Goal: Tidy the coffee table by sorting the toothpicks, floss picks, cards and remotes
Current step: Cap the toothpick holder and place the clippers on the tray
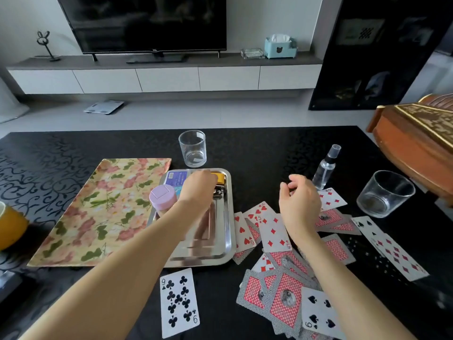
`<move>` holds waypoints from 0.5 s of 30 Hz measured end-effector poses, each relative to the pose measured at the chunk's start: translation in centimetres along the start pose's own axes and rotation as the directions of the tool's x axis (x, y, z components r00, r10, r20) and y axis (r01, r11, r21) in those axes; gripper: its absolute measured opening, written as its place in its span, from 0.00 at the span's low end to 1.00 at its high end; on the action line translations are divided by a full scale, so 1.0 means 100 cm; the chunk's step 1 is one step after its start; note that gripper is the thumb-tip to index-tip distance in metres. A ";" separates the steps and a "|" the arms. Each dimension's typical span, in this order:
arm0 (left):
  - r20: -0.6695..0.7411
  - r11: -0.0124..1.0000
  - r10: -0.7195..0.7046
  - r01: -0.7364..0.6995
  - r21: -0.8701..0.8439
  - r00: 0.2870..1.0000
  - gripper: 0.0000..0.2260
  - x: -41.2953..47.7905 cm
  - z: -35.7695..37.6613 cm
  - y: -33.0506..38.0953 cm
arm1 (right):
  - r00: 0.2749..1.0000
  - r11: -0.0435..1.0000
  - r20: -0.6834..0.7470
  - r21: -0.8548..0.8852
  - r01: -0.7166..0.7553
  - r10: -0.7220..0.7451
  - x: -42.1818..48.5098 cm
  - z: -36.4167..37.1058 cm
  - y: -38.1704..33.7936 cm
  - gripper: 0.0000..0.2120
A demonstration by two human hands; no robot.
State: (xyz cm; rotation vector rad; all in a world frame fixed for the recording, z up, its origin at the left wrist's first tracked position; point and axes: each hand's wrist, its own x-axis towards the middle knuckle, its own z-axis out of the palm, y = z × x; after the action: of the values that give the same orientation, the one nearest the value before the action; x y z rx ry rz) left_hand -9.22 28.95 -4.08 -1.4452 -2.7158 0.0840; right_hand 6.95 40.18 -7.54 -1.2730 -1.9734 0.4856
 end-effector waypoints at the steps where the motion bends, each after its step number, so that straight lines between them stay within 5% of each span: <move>1: -0.031 1.000 0.019 -0.019 0.004 0.999 0.09 0.000 -0.005 0.002 | 0.992 0.993 -0.061 0.040 -0.111 0.113 0.008 -0.009 0.006 0.16; 4: -0.147 0.997 0.075 -0.079 -0.024 0.986 0.10 -0.003 -0.020 0.001 | 0.942 0.944 -0.109 0.122 -0.305 0.318 0.036 -0.026 0.021 0.25; 8: -0.215 0.978 0.036 -0.078 -0.192 0.976 0.07 -0.008 -0.041 -0.011 | 0.921 0.920 0.009 0.050 -0.390 0.390 0.066 -0.027 0.025 0.33; 12: -0.308 0.958 0.001 -0.089 -0.274 0.951 0.07 -0.015 -0.056 -0.032 | 0.927 0.926 0.011 0.040 -0.376 0.375 0.080 -0.026 0.027 0.16; 15: -0.338 0.949 -0.057 -0.054 -0.310 0.939 0.08 -0.022 -0.067 -0.044 | 0.966 0.965 -0.055 0.085 -0.248 0.253 0.069 -0.031 0.011 0.13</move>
State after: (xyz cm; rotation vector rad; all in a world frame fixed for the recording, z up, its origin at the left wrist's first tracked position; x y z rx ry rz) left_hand -11.09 24.83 2.83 -1.3675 -2.5166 -0.5757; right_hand 8.27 46.68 -3.61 -1.4781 -1.7314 0.6285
